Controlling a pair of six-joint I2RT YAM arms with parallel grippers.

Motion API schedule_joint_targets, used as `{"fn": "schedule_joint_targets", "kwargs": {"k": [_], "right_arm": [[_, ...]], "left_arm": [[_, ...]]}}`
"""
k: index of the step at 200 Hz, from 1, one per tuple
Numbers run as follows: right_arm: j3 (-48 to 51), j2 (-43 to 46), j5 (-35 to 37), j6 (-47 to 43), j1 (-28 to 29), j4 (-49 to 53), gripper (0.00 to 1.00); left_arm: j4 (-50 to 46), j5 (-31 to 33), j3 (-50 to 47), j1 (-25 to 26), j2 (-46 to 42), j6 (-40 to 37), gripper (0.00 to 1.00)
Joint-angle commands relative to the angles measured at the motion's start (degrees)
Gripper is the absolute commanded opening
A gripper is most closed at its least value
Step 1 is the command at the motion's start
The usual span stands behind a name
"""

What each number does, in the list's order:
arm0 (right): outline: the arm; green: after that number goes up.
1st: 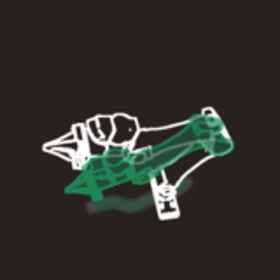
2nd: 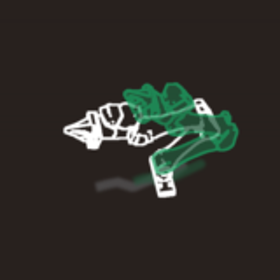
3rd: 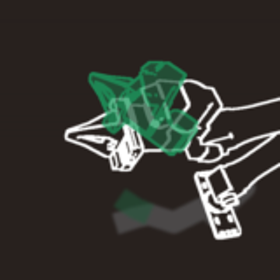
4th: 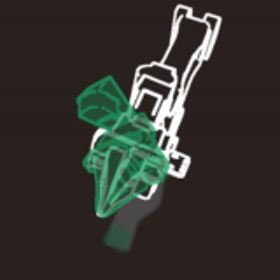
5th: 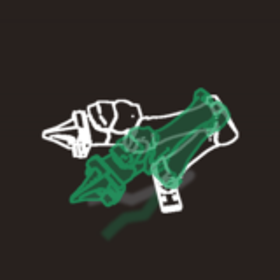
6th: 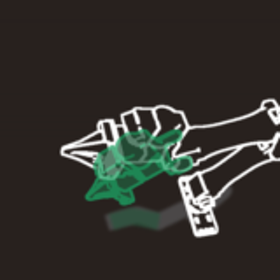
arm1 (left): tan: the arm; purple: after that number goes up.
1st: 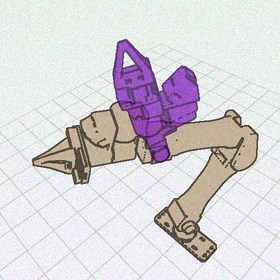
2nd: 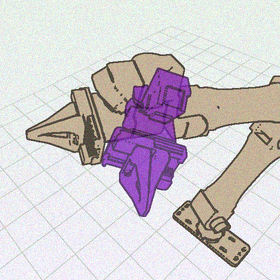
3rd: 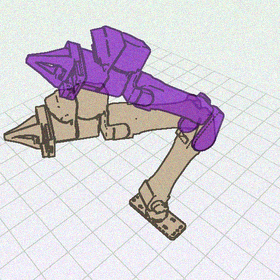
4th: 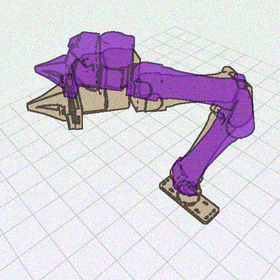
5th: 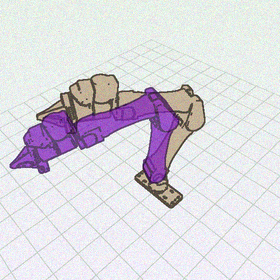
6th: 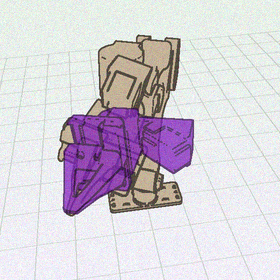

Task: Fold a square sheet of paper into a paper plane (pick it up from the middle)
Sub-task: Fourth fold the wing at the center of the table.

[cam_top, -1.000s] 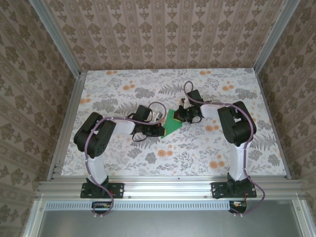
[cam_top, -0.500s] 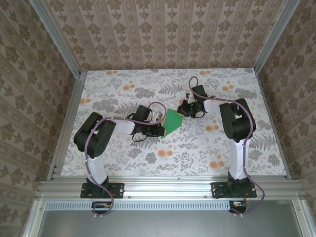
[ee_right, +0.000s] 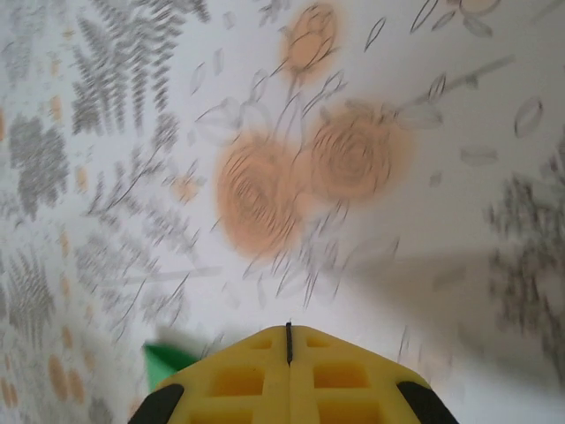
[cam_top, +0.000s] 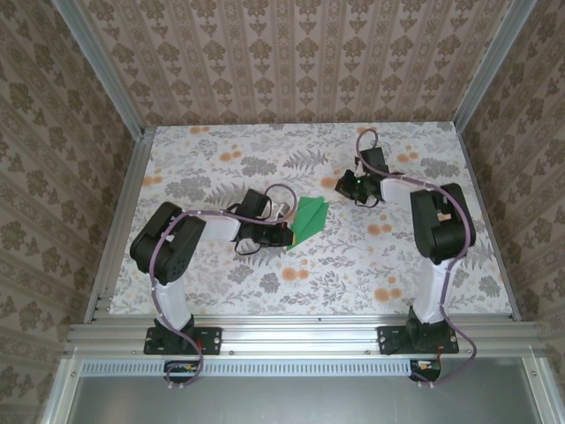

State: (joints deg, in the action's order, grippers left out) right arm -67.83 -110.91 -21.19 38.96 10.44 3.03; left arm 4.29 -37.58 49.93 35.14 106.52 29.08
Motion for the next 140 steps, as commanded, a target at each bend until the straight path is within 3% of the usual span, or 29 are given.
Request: {"fn": "schedule_joint_targets", "kwargs": {"k": [1, 64, 140], "right_arm": [[3.8, 6.41, 0.44, -1.12, 3.55, -0.13, 0.04], [9.23, 7.59, -2.28, 3.93, 14.17, -2.34, 0.09], [7.78, -2.46, -8.13, 6.76, 16.85, -8.7, 0.1]], "left_arm": [[-11.85, 2.79, -2.72, 0.02, 3.03, -0.96, 0.0], [-11.42, 3.13, -2.82, 0.02, 3.18, -0.76, 0.0], [-11.05, 2.78, -2.69, 0.02, 3.09, -0.86, 0.0]]}}
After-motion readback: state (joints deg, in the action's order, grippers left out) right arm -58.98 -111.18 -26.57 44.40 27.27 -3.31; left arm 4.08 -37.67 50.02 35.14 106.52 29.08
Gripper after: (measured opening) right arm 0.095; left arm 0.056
